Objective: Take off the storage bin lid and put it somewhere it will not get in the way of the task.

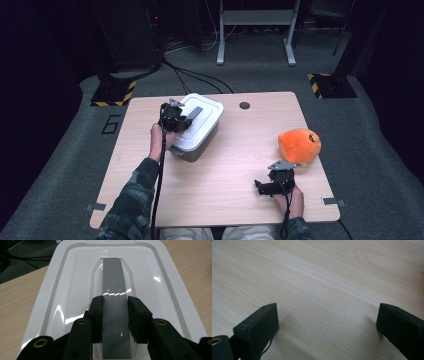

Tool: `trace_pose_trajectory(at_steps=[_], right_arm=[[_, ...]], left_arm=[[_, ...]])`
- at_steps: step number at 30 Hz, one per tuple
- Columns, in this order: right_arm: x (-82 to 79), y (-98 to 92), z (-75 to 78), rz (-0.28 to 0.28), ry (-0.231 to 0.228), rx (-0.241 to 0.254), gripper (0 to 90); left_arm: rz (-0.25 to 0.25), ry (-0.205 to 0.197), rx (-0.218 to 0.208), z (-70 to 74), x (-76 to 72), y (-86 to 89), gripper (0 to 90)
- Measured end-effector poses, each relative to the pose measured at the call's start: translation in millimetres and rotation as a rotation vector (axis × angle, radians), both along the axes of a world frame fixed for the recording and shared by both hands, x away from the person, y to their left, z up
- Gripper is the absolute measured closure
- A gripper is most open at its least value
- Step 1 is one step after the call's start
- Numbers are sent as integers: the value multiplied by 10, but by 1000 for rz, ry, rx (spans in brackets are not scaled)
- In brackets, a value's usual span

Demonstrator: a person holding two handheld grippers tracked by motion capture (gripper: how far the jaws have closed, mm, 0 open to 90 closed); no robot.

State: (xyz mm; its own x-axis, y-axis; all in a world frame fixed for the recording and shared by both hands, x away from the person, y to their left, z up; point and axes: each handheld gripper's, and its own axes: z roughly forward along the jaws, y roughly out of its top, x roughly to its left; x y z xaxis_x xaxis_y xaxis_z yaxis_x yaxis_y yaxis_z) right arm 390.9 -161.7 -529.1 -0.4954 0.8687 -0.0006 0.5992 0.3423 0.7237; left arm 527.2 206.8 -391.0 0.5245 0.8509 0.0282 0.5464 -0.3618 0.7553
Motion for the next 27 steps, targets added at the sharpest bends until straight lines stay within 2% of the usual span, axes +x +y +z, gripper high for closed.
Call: trace_pose_trajectory(at_steps=[14, 27], right_arm=[[0, 0, 0, 0, 0, 1, 35], [1, -2, 0, 1, 0, 0, 36]], left_arm=[[-49, 9, 4, 13, -65, -50, 666], [-99, 24, -20, 15, -126, -109, 665]])
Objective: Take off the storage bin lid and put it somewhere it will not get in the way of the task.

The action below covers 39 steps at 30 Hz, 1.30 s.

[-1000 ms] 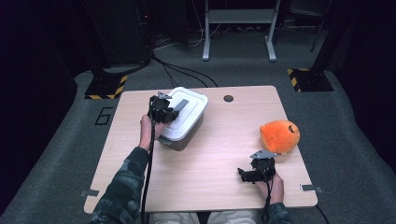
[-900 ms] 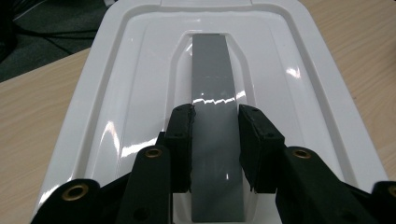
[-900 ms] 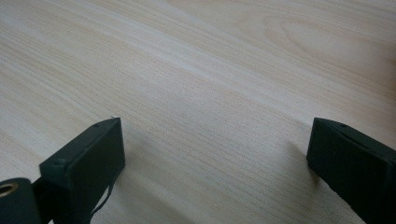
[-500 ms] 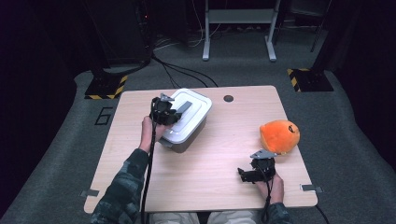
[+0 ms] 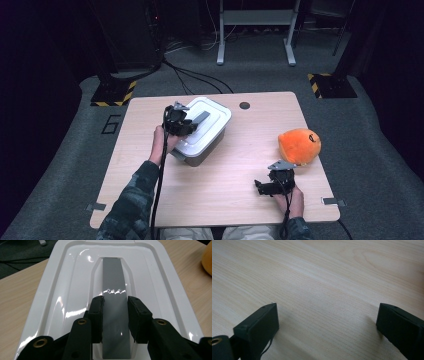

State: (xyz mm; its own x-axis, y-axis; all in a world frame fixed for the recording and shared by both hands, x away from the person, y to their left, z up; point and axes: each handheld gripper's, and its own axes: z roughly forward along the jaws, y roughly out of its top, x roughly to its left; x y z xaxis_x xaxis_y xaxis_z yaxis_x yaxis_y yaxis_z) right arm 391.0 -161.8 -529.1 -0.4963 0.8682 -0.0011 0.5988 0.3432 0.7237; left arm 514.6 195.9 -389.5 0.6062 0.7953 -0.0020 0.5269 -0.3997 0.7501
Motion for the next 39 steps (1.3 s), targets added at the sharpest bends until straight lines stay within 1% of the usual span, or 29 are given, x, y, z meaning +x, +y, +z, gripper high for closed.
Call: trace_pose_trajectory(at_steps=[11, 17, 20, 21, 22, 25, 28, 29, 31, 34, 36, 37, 39], right_arm=[[-3, 3, 1, -4, 4, 3, 35], [-1, 2, 0, -1, 1, 1, 36], [-3, 2, 1, -3, 3, 2, 36], [-2, 2, 1, -2, 3, 2, 36], [-2, 2, 1, -2, 3, 2, 36], [-1, 1, 0, -1, 1, 1, 36], [-1, 1, 0, -1, 0, 1, 36], [-2, 2, 1, -3, 2, 2, 36], [-2, 2, 1, -3, 2, 0, 36], [-2, 2, 1, -3, 1, 0, 37], [-2, 2, 1, -3, 1, 0, 37], [-2, 2, 1, -3, 1, 0, 37], [-2, 1, 0, -3, 0, 0, 37]], left_arm=[[-31, 8, -5, 3, -61, -47, 665], [-50, 9, 2, 8, -96, -83, 665], [-57, 11, 0, 8, -115, -101, 665], [-63, 13, -3, 8, -124, -109, 665], [-72, 15, 5, 12, -131, -112, 665], [-87, 16, -3, 8, -150, -138, 665], [-104, 16, 4, 12, -167, -156, 665], [-101, 18, -6, 8, -178, -170, 665], [-115, 19, -3, 11, -190, -182, 665], [-122, 21, -9, 10, -213, -206, 665], [-136, 19, -1, 15, -221, -211, 665], [-134, 21, -8, 12, -228, -220, 665], [-146, 24, -1, 17, -240, -230, 665]])
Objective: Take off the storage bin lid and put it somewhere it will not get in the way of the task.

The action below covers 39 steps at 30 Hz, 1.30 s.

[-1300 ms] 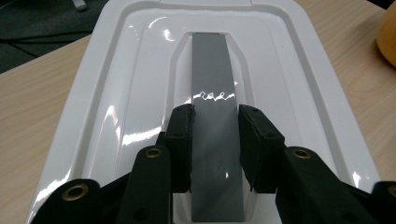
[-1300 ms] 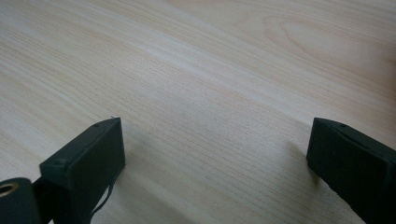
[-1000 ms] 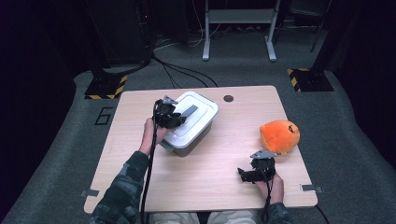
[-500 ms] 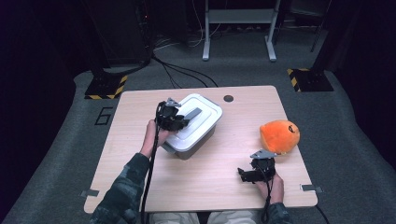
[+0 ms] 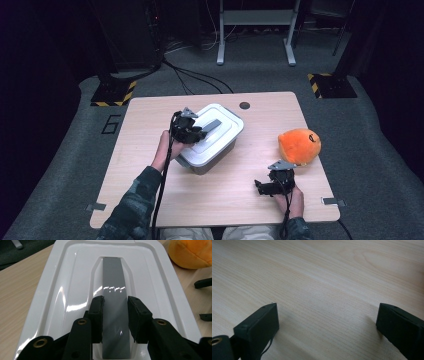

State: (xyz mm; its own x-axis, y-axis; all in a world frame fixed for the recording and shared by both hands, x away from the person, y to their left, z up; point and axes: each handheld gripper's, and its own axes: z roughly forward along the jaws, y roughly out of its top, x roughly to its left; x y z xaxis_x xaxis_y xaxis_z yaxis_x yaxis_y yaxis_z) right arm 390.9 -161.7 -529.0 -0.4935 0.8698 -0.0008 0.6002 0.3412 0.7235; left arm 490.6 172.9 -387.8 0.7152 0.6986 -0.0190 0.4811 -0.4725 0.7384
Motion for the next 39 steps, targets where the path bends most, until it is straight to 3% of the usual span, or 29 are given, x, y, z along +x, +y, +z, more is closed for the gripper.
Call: trace_pose_trajectory(at_steps=[39], right_arm=[[0, 1, 0, -2, 0, 1, 37]], left_arm=[[-130, 2, -1, -2, -205, -276, 665]])
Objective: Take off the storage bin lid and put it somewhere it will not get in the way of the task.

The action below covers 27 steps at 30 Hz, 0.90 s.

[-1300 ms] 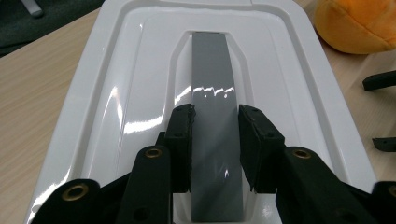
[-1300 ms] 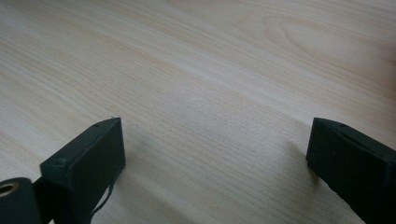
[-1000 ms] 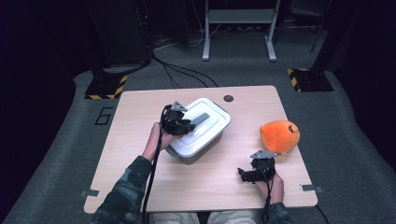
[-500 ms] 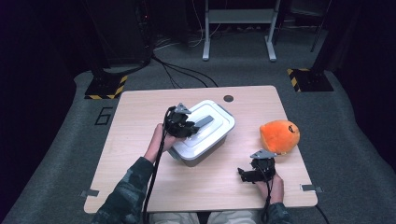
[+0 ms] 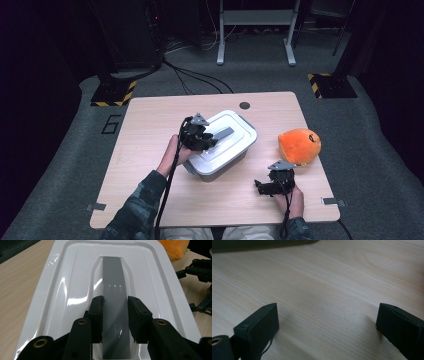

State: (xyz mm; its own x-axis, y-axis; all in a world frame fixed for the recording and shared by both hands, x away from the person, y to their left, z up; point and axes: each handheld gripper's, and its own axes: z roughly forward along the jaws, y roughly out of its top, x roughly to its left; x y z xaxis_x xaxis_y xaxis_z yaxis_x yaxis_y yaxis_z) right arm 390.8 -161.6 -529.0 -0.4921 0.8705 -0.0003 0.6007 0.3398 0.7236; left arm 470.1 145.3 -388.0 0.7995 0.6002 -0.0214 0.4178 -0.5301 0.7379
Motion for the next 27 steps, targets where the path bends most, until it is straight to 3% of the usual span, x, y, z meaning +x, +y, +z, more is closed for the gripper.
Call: trace_pose_trajectory(at_steps=[27], right_arm=[[0, 0, 1, 2, 1, 2, 37]], left_arm=[[-46, -9, 2, -11, -93, -85, 665]])
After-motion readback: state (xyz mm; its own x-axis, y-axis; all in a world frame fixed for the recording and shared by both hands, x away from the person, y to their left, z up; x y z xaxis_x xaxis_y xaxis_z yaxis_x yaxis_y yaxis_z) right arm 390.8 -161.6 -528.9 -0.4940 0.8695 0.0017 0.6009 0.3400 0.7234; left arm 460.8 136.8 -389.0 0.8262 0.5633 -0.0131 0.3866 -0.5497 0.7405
